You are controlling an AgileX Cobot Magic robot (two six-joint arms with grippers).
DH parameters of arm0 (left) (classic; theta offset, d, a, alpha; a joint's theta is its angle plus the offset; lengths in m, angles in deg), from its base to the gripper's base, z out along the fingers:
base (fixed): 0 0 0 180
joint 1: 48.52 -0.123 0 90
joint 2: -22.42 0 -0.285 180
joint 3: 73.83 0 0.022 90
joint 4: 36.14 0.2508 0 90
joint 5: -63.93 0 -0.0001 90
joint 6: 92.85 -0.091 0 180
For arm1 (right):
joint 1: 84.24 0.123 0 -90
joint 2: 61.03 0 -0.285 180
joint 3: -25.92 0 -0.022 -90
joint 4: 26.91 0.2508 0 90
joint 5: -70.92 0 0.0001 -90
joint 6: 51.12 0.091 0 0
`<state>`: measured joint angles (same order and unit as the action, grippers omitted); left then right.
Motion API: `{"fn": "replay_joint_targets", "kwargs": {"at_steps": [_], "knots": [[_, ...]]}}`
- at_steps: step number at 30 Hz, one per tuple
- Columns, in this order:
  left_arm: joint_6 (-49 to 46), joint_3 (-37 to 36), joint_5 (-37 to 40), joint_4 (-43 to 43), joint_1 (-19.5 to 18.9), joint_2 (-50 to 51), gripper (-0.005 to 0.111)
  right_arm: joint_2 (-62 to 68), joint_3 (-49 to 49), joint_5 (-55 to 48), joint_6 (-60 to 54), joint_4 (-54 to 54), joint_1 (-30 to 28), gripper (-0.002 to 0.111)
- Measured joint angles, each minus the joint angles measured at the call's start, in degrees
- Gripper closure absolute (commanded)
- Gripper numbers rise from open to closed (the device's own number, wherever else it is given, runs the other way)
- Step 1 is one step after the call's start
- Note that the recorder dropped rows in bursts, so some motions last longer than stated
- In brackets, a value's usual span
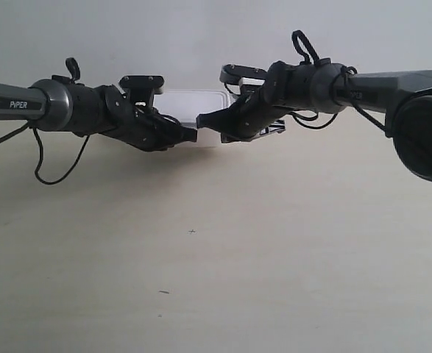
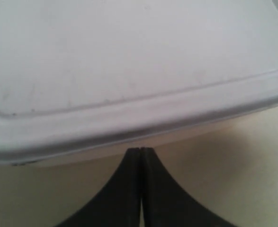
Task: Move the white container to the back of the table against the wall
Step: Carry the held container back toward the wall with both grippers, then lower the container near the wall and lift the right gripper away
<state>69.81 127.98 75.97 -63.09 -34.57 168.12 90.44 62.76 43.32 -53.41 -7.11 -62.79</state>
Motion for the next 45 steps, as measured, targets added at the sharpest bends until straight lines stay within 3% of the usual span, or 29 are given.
{"fn": "replay_joint_targets", "kwargs": {"at_steps": [16,24,36,45], "knots": [[0.18,1.94,-1.82,1.17,-0.69,1.05,0.107,1.43,2.95,1.31,0.00,-0.09,0.00,0.108],[0.54,7.55,1.65,2.94,-1.28,3.03,0.107,2.24,3.08,3.02,0.00,-0.09,0.00,0.108],[1.36,8.05,1.92,3.15,-1.28,3.87,0.107,2.24,3.08,4.49,-3.15,-0.57,-0.11,0.108],[1.47,8.05,0.44,2.47,-1.28,3.87,0.107,0.35,3.17,-4.21,-8.08,-1.60,-0.80,0.108]]}}
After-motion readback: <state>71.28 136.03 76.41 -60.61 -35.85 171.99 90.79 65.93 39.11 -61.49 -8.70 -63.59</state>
